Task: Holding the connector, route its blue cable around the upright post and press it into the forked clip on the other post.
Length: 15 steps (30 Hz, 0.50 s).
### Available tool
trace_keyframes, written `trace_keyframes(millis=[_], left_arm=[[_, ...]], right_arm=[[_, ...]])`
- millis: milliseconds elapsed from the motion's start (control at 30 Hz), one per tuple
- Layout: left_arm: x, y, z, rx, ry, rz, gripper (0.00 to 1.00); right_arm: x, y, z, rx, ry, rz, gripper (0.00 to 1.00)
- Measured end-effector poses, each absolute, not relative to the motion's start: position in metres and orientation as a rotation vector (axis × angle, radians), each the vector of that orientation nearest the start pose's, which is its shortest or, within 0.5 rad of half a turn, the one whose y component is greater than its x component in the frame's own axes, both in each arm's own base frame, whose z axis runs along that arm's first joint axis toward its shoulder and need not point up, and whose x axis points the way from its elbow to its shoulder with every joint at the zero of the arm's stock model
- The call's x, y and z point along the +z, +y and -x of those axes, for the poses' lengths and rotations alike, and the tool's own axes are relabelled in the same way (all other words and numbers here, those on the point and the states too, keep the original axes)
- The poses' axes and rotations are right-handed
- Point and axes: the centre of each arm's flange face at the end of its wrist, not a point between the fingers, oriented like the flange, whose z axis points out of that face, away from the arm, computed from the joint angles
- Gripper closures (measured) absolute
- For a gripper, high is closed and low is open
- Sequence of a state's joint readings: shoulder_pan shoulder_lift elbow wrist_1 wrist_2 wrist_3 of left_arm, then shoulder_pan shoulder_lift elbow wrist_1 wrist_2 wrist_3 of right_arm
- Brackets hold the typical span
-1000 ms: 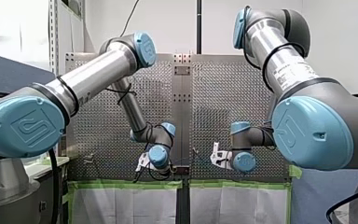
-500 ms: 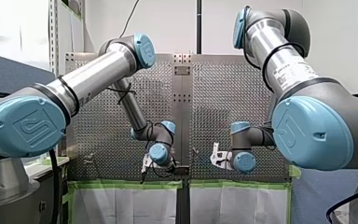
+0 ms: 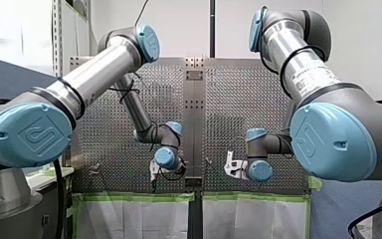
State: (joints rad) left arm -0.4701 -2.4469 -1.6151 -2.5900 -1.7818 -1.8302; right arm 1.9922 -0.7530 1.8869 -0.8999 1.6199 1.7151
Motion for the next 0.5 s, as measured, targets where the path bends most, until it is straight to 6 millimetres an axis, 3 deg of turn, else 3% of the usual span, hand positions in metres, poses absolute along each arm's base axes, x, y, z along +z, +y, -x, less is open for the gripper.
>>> trace_keyframes(millis=[500], left_arm=[[0.003, -0.384, -0.502, -0.338, 1.896, 0.035, 0.02]], right_arm=[[-0.016, -0.453, -0.362, 1.517, -1.161, -1.73, 1.0]])
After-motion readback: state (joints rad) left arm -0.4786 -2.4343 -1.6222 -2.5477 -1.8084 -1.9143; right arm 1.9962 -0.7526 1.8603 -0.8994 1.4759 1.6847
